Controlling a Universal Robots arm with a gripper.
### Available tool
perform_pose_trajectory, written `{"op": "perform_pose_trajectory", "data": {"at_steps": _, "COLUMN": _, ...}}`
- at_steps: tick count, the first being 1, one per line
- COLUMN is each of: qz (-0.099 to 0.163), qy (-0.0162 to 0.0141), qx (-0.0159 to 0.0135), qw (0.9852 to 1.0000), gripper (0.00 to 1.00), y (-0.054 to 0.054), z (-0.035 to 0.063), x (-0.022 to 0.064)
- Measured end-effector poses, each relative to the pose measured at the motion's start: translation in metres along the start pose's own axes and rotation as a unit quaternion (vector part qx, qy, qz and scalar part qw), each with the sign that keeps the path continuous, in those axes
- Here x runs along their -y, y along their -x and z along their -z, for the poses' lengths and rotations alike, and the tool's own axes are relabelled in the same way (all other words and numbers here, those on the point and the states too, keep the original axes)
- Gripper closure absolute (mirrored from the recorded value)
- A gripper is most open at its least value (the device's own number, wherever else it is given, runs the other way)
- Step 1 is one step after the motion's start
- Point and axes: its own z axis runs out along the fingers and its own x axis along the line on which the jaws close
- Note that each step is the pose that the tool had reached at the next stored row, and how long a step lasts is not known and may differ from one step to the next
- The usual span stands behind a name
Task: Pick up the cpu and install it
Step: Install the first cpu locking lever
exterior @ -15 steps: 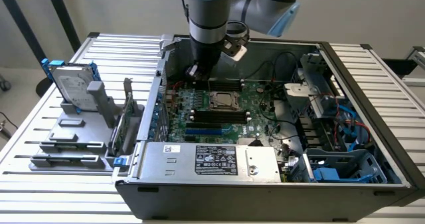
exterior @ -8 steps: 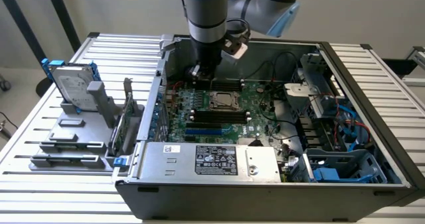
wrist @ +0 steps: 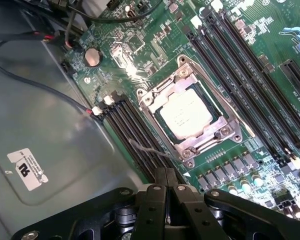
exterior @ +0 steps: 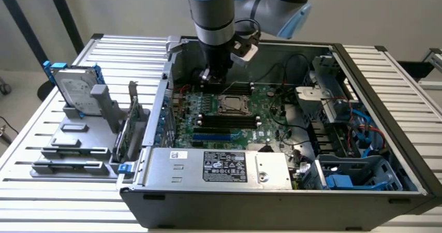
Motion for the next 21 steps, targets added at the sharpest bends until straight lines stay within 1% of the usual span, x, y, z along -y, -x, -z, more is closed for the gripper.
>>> {"op": "perform_pose_trajectory", "data": {"at_steps": 3, "qz": -0.002, "qy": -0.0003, "qx": 0.0005, "qw": 1.0000, "gripper": 0.89, "y": 0.001, "z": -0.0043, "x": -0.0004}}
{"op": "perform_pose_trajectory", "data": {"at_steps": 5, "qz": -0.003, "qy": -0.0023, "qx": 0.0021, "qw": 1.0000, "gripper": 0.89, "y": 0.002, "z": -0.0063, "x": -0.0009}}
{"op": "perform_pose_trajectory", "data": {"at_steps": 6, "qz": -0.004, "qy": -0.0039, "qx": 0.0034, "qw": 1.0000, "gripper": 0.89, "y": 0.002, "z": -0.0071, "x": -0.0015}}
{"op": "perform_pose_trajectory", "data": {"at_steps": 8, "qz": -0.005, "qy": -0.0085, "qx": 0.0066, "qw": 0.9999, "gripper": 0.89, "y": 0.001, "z": -0.0084, "x": -0.0034}}
{"op": "perform_pose_trajectory", "data": {"at_steps": 10, "qz": -0.007, "qy": -0.0133, "qx": 0.0077, "qw": 0.9999, "gripper": 0.89, "y": 0.000, "z": -0.0096, "x": -0.0056}}
{"op": "perform_pose_trajectory", "data": {"at_steps": 12, "qz": -0.008, "qy": -0.0176, "qx": 0.0071, "qw": 0.9998, "gripper": 0.89, "y": 0.000, "z": -0.0102, "x": -0.0066}}
{"op": "perform_pose_trajectory", "data": {"at_steps": 13, "qz": -0.009, "qy": -0.0188, "qx": 0.0065, "qw": 0.9998, "gripper": 0.89, "y": 0.000, "z": -0.0110, "x": -0.0068}}
{"op": "perform_pose_trajectory", "data": {"at_steps": 15, "qz": -0.009, "qy": -0.0201, "qx": 0.0051, "qw": 0.9997, "gripper": 0.89, "y": 0.001, "z": -0.0127, "x": -0.0069}}
{"op": "perform_pose_trajectory", "data": {"at_steps": 18, "qz": -0.010, "qy": -0.0217, "qx": 0.0038, "qw": 0.9997, "gripper": 0.89, "y": 0.002, "z": -0.0153, "x": -0.0072}}
{"op": "perform_pose_trajectory", "data": {"at_steps": 21, "qz": -0.011, "qy": -0.0253, "qx": 0.0020, "qw": 0.9996, "gripper": 0.89, "y": 0.003, "z": -0.0169, "x": -0.0074}}
